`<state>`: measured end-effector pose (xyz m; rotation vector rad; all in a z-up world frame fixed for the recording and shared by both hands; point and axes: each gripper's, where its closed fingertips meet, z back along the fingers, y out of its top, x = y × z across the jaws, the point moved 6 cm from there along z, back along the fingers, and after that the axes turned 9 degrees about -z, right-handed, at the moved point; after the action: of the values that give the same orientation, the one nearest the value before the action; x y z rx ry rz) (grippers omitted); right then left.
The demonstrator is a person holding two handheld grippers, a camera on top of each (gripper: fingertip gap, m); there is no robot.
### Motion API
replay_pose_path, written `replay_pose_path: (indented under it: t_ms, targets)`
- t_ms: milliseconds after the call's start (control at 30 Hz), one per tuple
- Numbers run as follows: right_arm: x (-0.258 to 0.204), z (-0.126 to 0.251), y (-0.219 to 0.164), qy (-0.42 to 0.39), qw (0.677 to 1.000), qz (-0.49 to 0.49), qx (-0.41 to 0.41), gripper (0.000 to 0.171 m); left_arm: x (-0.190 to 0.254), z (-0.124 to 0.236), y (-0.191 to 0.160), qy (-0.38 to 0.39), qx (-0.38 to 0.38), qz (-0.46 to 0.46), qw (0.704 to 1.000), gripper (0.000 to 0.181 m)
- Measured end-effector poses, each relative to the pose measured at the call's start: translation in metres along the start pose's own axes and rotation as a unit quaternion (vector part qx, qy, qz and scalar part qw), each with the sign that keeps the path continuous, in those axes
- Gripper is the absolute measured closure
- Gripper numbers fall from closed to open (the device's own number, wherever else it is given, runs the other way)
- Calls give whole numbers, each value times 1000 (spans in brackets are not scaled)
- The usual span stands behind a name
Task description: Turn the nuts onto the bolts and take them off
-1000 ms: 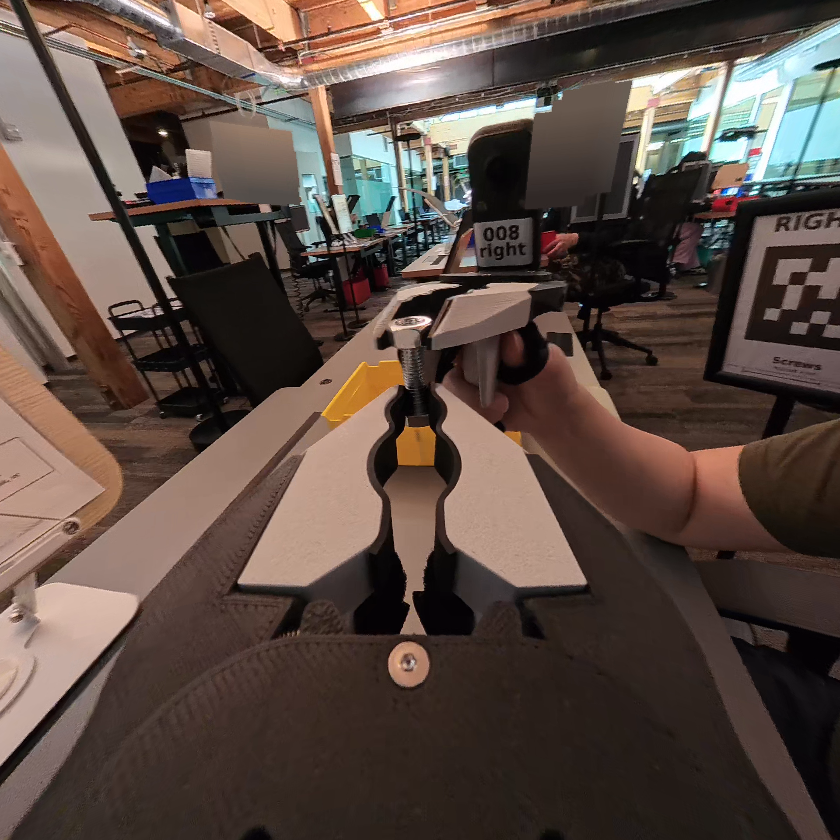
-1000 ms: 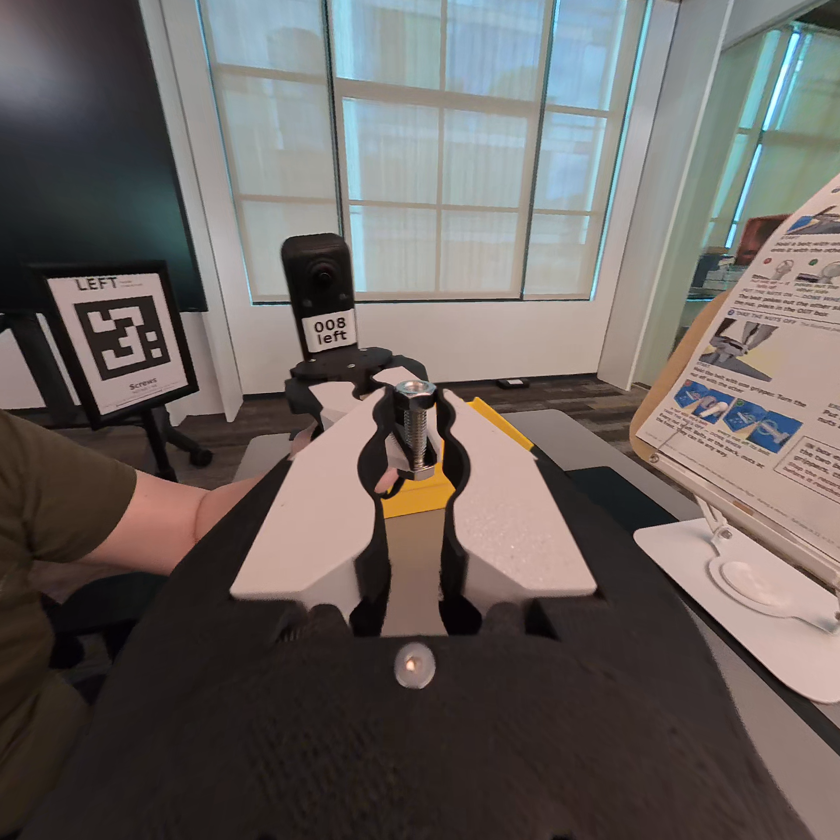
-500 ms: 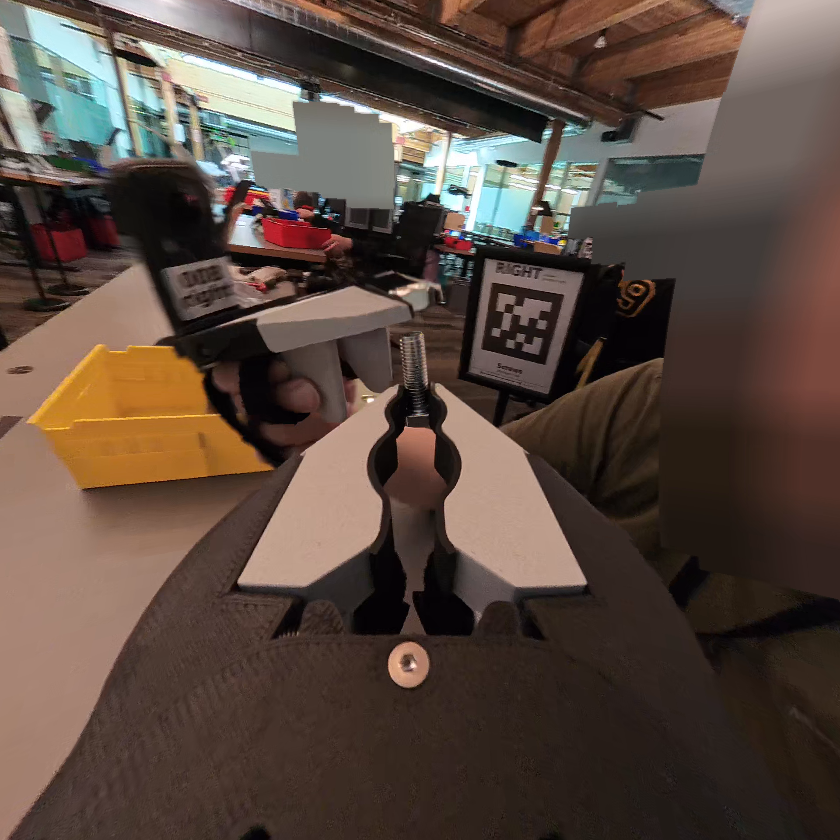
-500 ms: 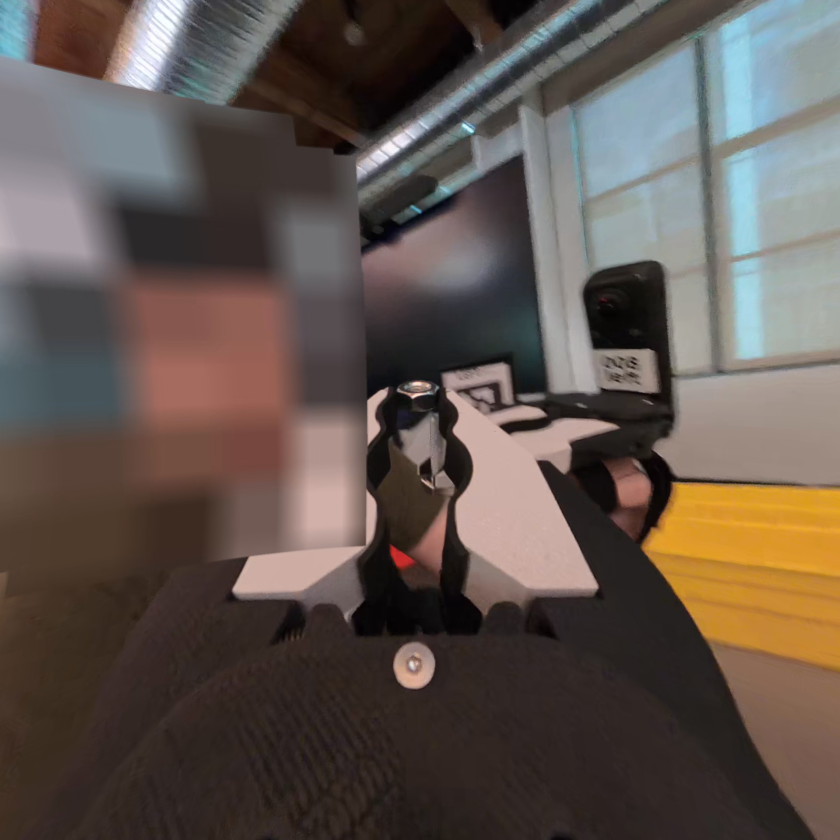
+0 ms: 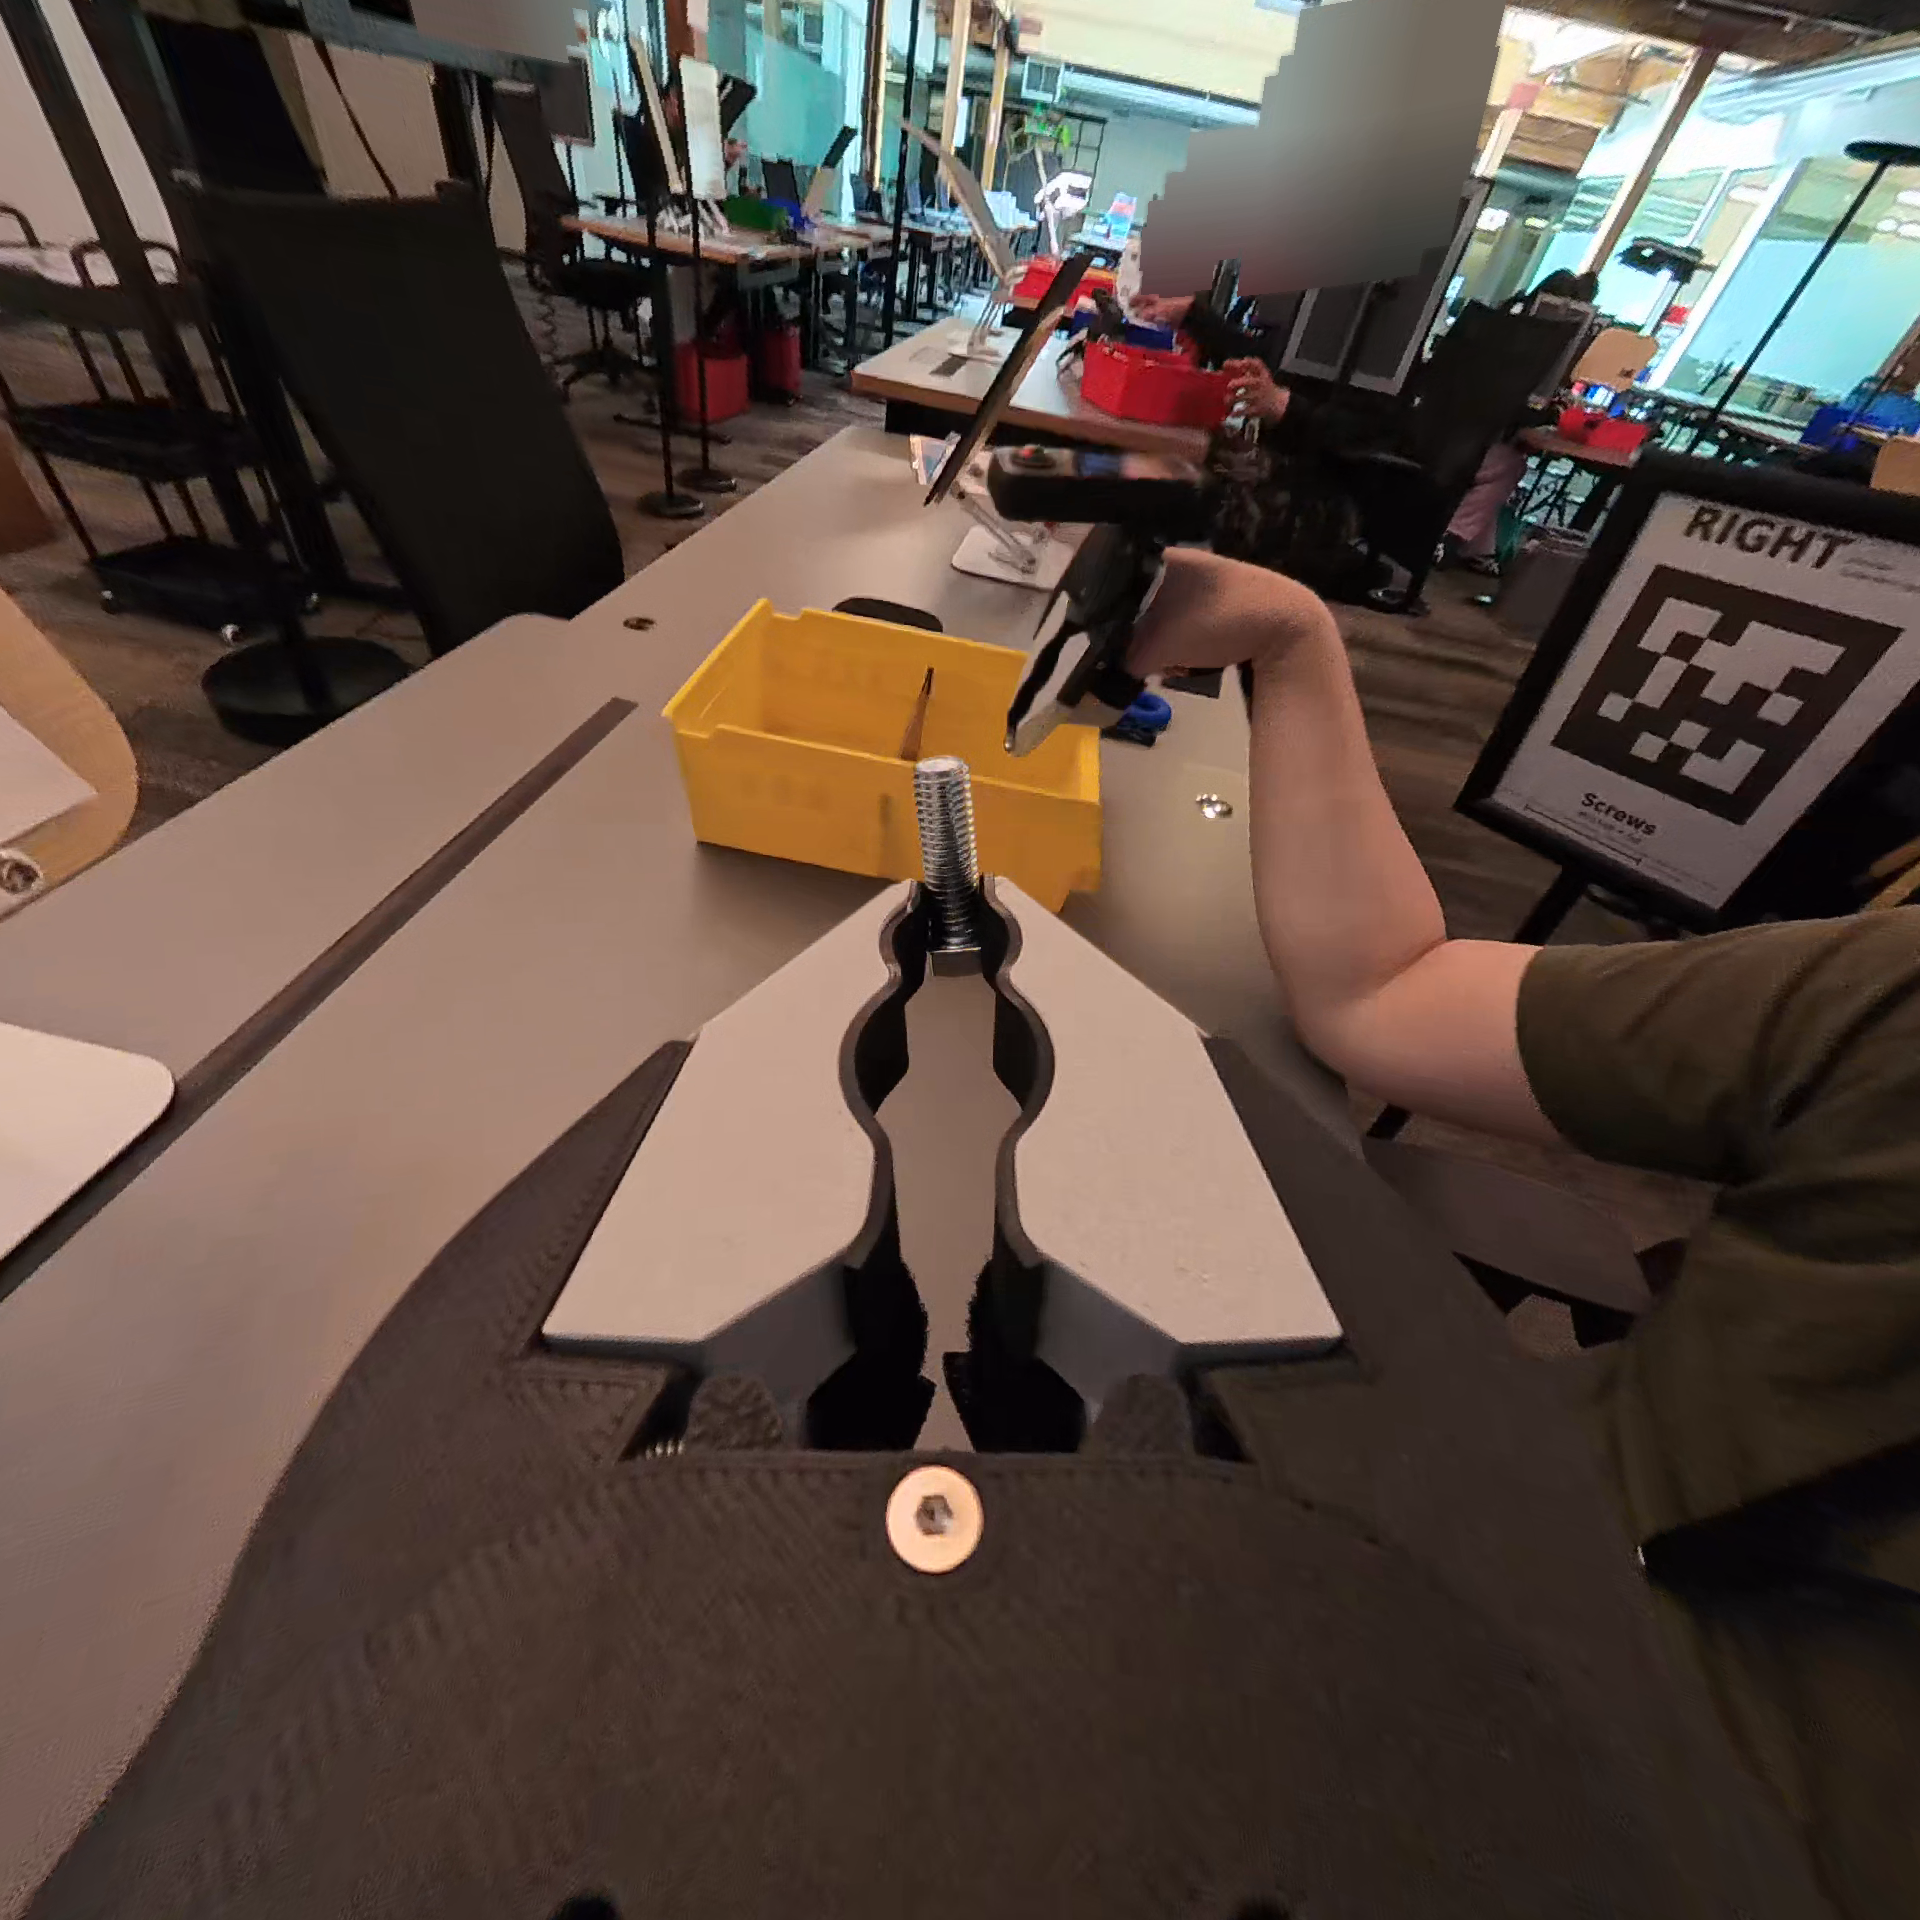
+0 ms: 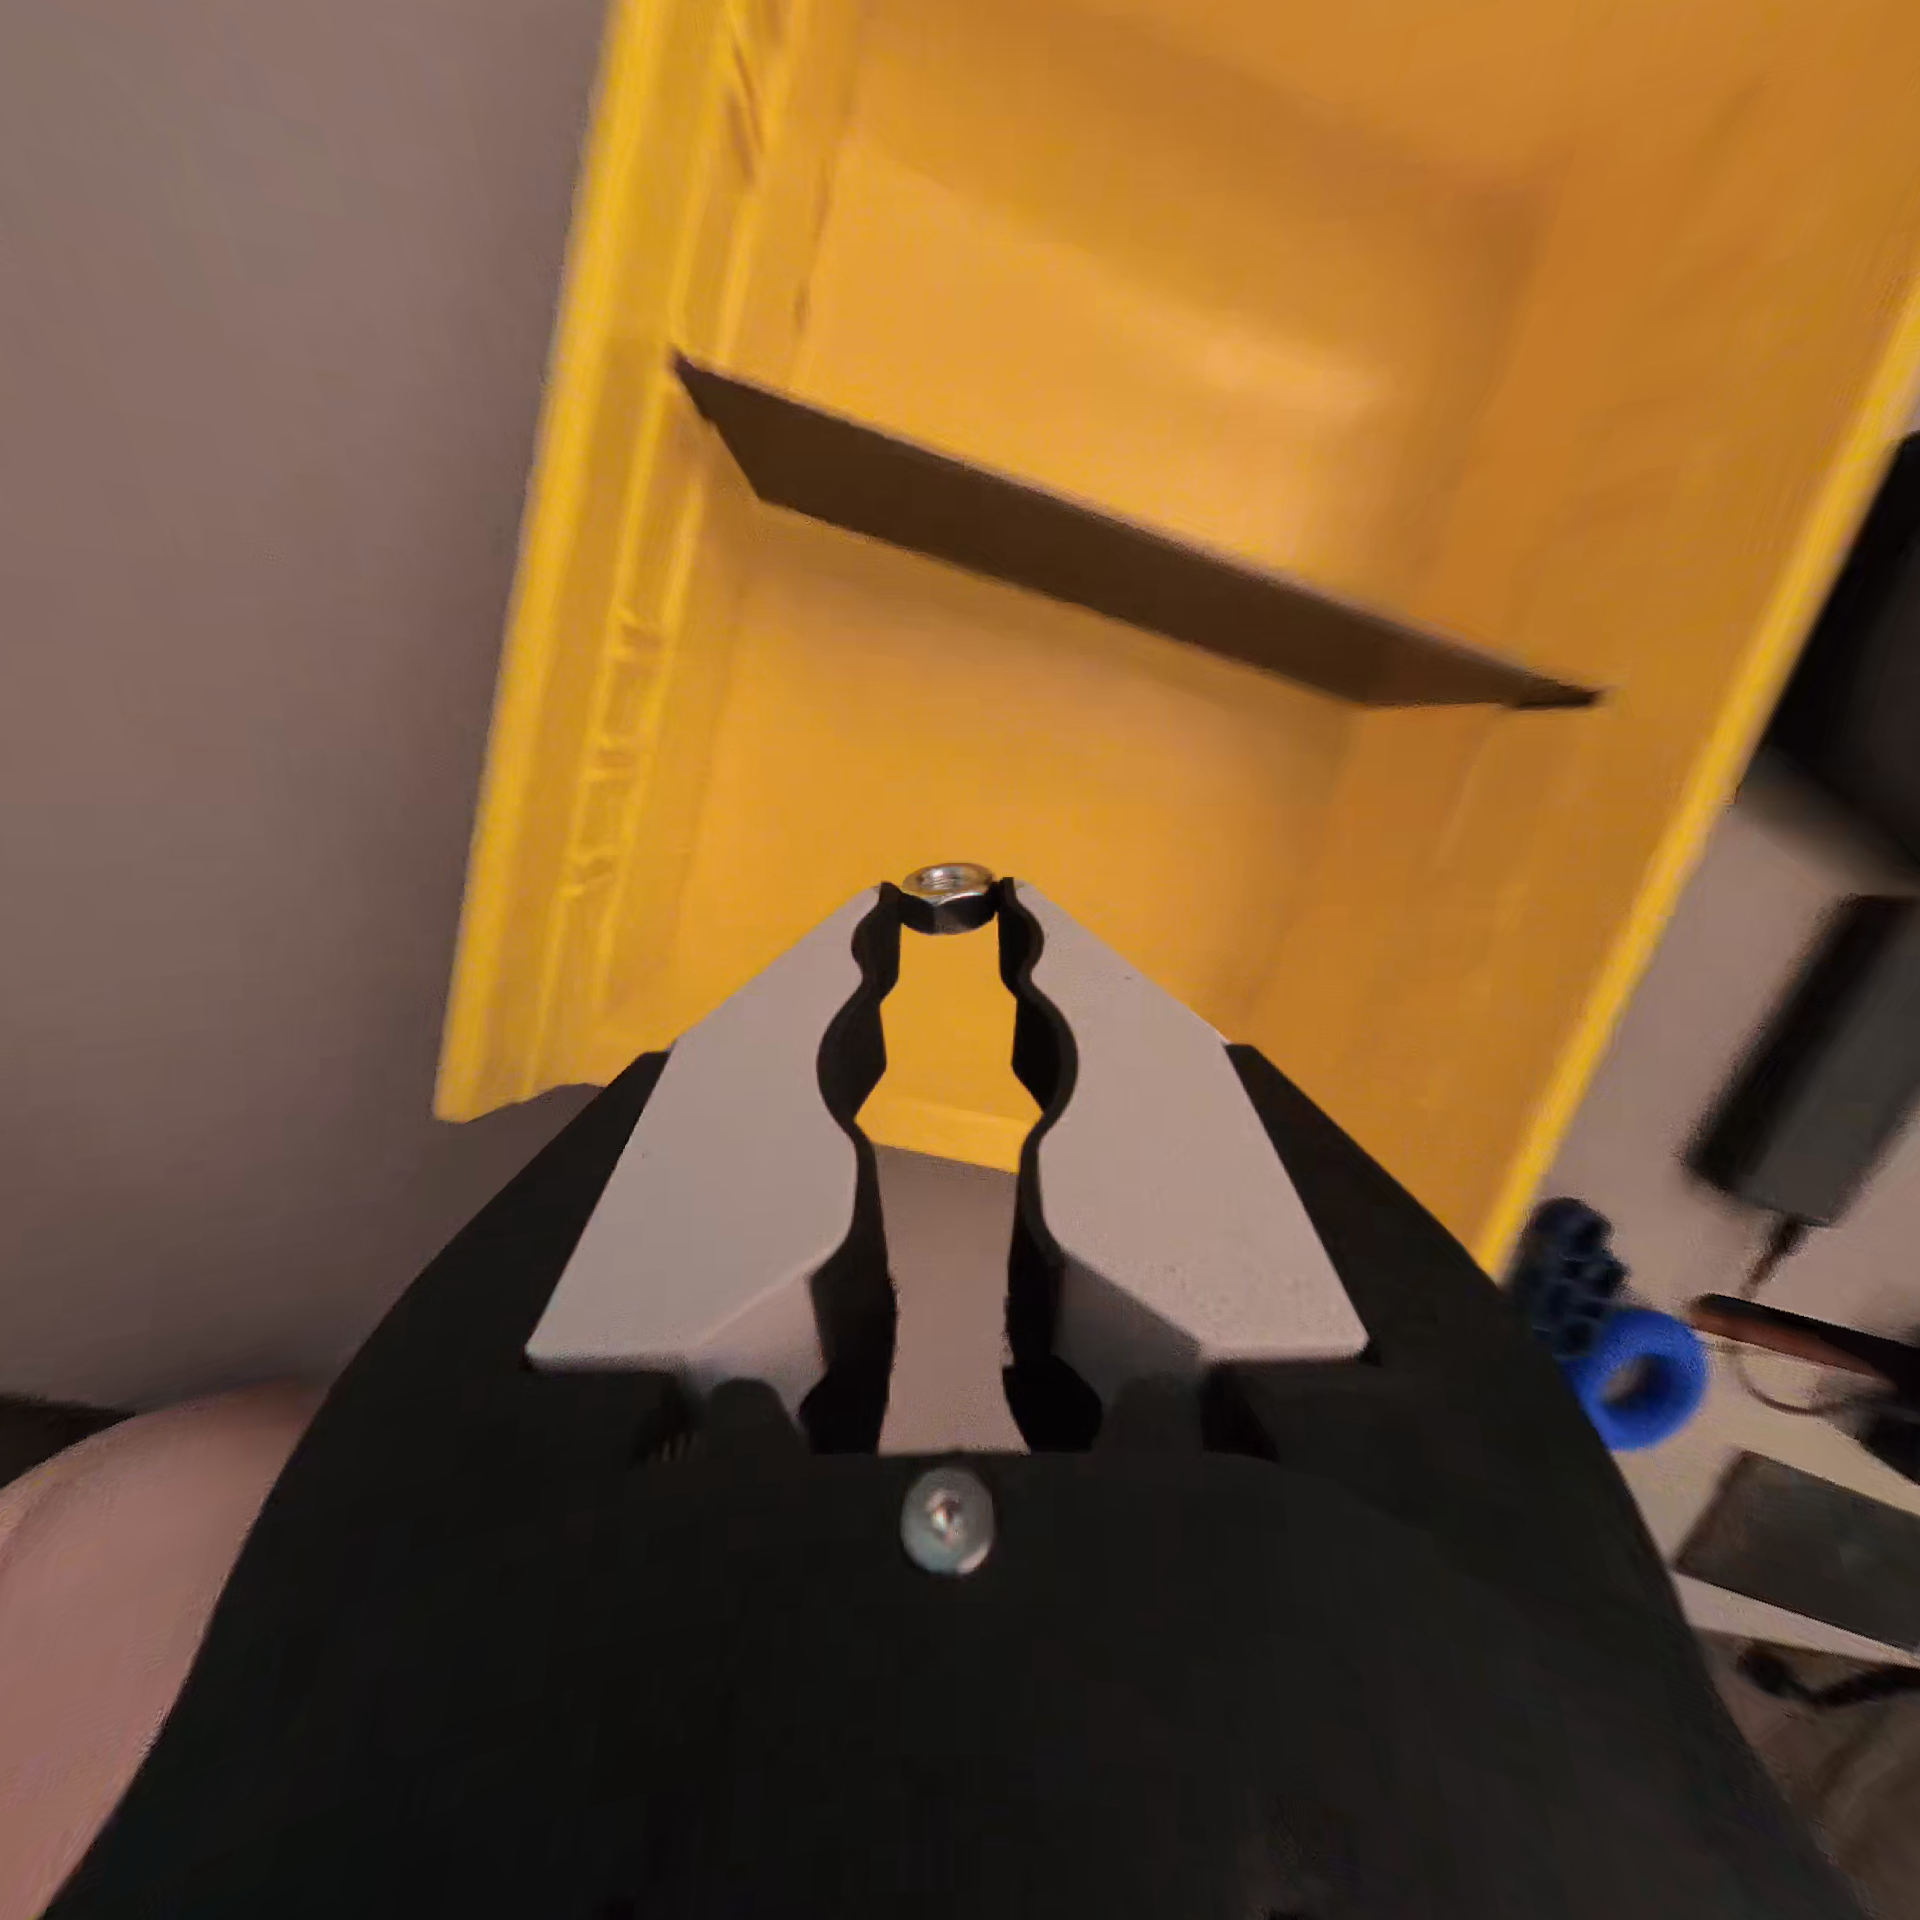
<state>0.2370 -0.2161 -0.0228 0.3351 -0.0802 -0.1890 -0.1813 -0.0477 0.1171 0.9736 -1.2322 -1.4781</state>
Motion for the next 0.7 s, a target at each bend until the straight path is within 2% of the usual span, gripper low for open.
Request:
replay_pose_path:
  t_ms: [33, 200, 567, 600, 700]
  targets:
    - [3, -13, -3, 20, 999, -8, -23, 153, -2, -1, -3, 4, -9, 3, 1000, 174]
    - [13, -54, -6, 66, 995, -26, -75, 153, -9, -1, -11, 30, -40, 2, 999, 174]
    - [20, -73, -10, 73, 993, -41, -88, 153, -11, 6, -10, 37, -38, 3, 999, 174]
    - [22, -74, -9, 69, 993, -51, -82, 151, -11, 6, -10, 38, -38, 2, 999, 174]
    - [28, -65, -5, 53, 993, -81, -61, 132, -11, 6, -9, 36, -36, 3, 999, 174]
